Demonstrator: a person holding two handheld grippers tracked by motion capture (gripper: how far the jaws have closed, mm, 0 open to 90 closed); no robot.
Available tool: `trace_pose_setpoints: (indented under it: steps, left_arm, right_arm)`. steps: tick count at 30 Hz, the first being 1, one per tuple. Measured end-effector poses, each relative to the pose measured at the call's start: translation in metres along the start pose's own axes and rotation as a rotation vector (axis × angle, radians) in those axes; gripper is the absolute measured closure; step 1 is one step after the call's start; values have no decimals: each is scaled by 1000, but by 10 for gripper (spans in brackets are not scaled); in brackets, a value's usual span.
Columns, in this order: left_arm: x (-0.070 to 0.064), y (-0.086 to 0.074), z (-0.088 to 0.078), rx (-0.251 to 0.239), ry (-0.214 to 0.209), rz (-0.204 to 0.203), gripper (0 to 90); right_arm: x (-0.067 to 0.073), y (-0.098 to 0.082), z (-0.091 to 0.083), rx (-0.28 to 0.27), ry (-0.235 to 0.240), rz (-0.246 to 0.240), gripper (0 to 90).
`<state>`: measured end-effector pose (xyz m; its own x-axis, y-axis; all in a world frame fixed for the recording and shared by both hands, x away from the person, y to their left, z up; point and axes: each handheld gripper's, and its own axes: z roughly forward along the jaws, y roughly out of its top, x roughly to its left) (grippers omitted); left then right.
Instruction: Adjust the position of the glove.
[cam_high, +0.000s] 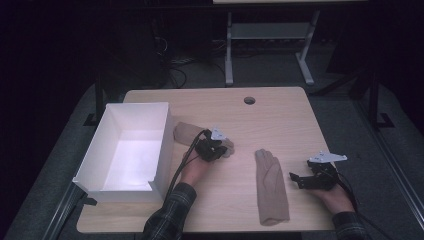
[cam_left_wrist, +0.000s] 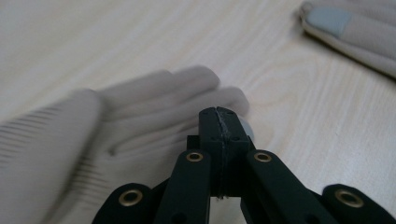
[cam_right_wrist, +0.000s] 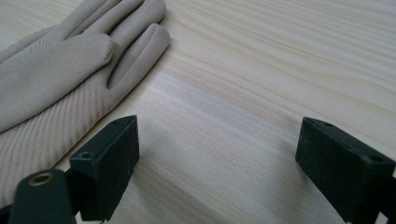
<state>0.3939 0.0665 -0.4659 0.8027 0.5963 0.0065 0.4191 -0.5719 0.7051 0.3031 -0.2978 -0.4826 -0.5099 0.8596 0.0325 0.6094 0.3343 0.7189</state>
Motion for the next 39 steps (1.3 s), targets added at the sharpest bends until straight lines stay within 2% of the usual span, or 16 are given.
trace_pose_setpoints:
  steps: [2,6,18,21,23,25,29,37,39]
  left_arm:
    - [-3,-1,1,-13,-21,-20,897]
    - [-13,2,3,-4,-36,10,897]
    - [-51,12,15,-32,-109,28,897]
    - [-58,15,17,-26,-114,43,897]
    - [-58,16,13,-39,-123,48,896]
    - [-56,19,5,-65,-119,48,896]
    - [-41,26,-13,-82,-60,42,896]
    - [8,18,-28,-66,44,-50,896]
    - [19,15,-28,-64,58,-87,896]
  right_arm:
    - [0,0,0,0,0,-1,131]
    - [0,0,0,-1,-1,-2,131]
    - [0,0,1,-2,-1,-3,131]
    - [0,0,1,-2,-1,-3,131]
    - [0,0,1,-2,-1,-3,131]
    - [0,0,1,-2,-1,-3,131]
    - [0,0,1,-2,-1,-3,131]
    - [0,0,1,-2,-1,-2,131]
    - [0,0,1,-2,-1,-2,131]
